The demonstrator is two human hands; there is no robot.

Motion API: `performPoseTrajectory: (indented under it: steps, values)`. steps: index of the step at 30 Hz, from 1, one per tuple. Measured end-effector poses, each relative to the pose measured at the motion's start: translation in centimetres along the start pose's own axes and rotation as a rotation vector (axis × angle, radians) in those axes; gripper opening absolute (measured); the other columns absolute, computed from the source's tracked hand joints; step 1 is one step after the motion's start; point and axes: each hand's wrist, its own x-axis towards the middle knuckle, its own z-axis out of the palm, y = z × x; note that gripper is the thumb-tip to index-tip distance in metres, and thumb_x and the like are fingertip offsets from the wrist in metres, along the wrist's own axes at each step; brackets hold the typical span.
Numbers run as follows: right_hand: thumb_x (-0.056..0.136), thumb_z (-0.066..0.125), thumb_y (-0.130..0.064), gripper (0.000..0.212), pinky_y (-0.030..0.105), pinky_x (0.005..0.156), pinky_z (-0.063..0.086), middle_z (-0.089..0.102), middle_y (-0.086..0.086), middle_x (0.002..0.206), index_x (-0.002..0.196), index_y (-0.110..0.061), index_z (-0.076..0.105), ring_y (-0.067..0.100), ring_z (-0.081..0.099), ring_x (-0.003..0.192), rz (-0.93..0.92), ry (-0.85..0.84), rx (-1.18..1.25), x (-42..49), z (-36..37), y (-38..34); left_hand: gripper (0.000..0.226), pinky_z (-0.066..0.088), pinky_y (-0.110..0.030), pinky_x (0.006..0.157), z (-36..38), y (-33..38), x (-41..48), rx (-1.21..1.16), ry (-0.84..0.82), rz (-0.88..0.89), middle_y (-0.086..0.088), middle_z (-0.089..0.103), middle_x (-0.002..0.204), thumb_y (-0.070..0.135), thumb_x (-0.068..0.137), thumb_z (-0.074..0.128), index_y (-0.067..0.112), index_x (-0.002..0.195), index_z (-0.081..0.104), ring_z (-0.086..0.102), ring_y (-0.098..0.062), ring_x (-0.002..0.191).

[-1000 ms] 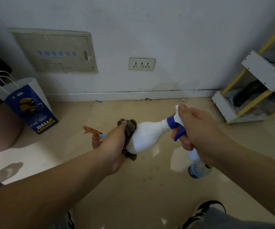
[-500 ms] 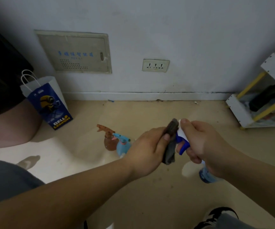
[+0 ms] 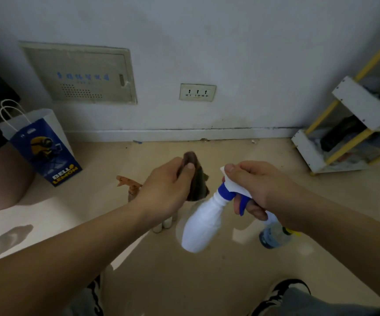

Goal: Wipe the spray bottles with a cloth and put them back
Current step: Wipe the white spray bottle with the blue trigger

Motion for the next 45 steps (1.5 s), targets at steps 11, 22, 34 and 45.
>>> performPoseTrajectory:
  steps: [11,22,34,45]
  values:
    - [0.107,0.045,-0.044,0.05,0.024,0.042,0.029,0.062,0.007,0.053,0.106,0.003,0.063,0.013,0.034,0.042,0.328,-0.112,0.307,0.0,0.5,0.1,0.03,0.049,-0.031,0.067,4.3,-0.4,-0.5,0.407,-0.072,0.323,0.011,0.059,0.088,0.057,0.085,0.062,0.034,0.101,0.051,0.057,-0.007,0.078]
    - [0.103,0.059,-0.021,0.019,0.04,0.059,0.055,0.075,0.018,0.08,0.107,-0.004,0.066,0.027,0.064,0.06,-0.013,0.059,0.194,0.2,-4.0,-0.2,0.027,0.051,-0.022,0.073,3.2,2.3,1.4,0.141,0.001,0.155,0.016,0.068,0.092,0.055,0.089,0.069,0.036,0.107,0.062,0.064,0.0,0.084]
    - [0.074,0.089,-0.015,0.066,0.045,0.084,0.062,0.071,-0.004,0.105,0.13,-0.035,0.06,0.019,0.072,0.093,-0.251,0.064,0.081,0.0,-3.4,0.8,0.017,0.05,-0.012,0.063,1.5,4.9,1.0,-0.061,-0.272,0.258,0.021,0.073,0.082,0.029,0.087,0.081,0.034,0.101,0.072,0.068,0.002,0.075]
    - [0.069,0.091,-0.031,0.042,0.039,0.051,0.056,0.064,0.006,0.066,0.073,-0.01,0.055,0.024,0.063,0.06,-0.432,0.425,-0.152,0.6,-3.7,0.4,0.016,0.058,-0.029,0.057,1.3,3.3,1.7,-0.253,0.004,0.122,-0.009,0.071,0.074,0.028,0.085,0.083,0.018,0.095,0.077,0.065,-0.019,0.061]
